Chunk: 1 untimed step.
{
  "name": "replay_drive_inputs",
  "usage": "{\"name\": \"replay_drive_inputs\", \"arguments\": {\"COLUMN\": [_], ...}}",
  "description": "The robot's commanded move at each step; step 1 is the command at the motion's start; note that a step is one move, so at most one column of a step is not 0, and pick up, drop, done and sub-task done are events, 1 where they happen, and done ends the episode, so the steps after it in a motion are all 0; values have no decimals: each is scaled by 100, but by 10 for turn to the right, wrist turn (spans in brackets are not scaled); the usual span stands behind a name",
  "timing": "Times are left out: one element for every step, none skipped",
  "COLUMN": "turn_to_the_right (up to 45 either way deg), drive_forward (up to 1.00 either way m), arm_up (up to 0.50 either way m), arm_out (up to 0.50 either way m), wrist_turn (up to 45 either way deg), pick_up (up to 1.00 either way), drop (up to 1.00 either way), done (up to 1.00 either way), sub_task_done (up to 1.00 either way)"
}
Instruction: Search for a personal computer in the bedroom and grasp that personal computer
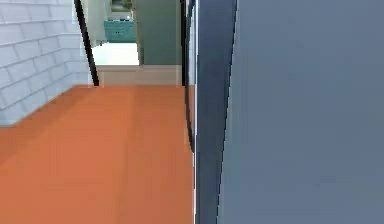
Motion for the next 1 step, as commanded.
{"name": "replay_drive_inputs", "arguments": {"turn_to_the_right": [-450], "drive_forward": [0], "arm_up": [0], "arm_out": [0], "wrist_turn": [0], "pick_up": [0], "drop": [0], "done": [0], "sub_task_done": [0]}}
